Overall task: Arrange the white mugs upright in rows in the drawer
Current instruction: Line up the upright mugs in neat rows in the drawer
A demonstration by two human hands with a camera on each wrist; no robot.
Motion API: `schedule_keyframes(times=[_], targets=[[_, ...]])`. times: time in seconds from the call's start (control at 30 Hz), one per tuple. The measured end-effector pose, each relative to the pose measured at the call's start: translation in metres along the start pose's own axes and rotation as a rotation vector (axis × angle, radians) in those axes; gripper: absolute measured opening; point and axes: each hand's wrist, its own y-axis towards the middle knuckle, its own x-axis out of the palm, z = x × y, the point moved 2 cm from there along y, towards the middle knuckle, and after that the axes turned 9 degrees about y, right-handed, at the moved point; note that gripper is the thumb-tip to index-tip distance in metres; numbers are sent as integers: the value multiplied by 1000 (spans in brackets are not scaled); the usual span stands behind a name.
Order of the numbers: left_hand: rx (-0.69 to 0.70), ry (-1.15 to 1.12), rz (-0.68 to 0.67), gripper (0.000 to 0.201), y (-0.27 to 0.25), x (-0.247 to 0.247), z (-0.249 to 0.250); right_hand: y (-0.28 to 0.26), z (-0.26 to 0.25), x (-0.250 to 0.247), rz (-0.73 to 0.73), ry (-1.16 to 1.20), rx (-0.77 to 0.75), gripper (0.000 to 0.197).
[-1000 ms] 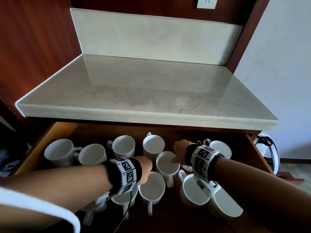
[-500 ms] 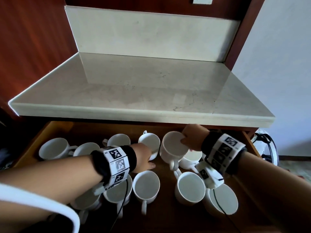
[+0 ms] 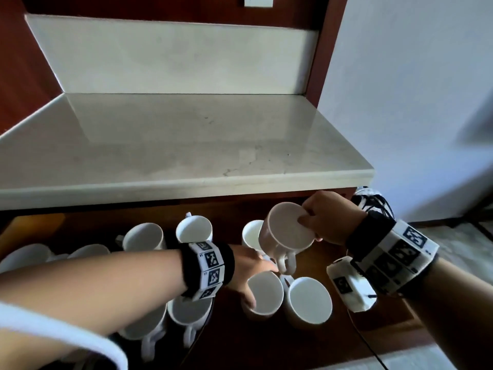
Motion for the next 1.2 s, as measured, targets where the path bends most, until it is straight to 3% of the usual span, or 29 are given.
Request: schedule_keyframes(times=[0.17, 0.33, 0.57, 0.67, 0.77, 0.87, 1.2], targets=[[-57, 95, -26, 32, 16, -1, 2, -8, 19, 0, 0, 21, 14, 23], [-169, 72, -42, 34, 23, -8, 8, -7, 28, -1, 19, 48, 11, 23], [-451, -210, -303, 23, 25, 5, 9, -4, 29, -2, 19, 57, 7, 23], [-435, -73, -218, 32, 28, -1, 11, -4, 28, 1, 7, 66, -2, 24], [-305, 8, -96, 32, 38, 3, 8, -2, 29, 2, 3, 56, -1, 24], [-177, 48, -64, 24, 43, 7, 9, -2, 33, 0, 1, 55, -1, 24], [-268, 203, -298, 13, 29, 12, -5, 3, 34, 14, -90, 65, -45, 27]])
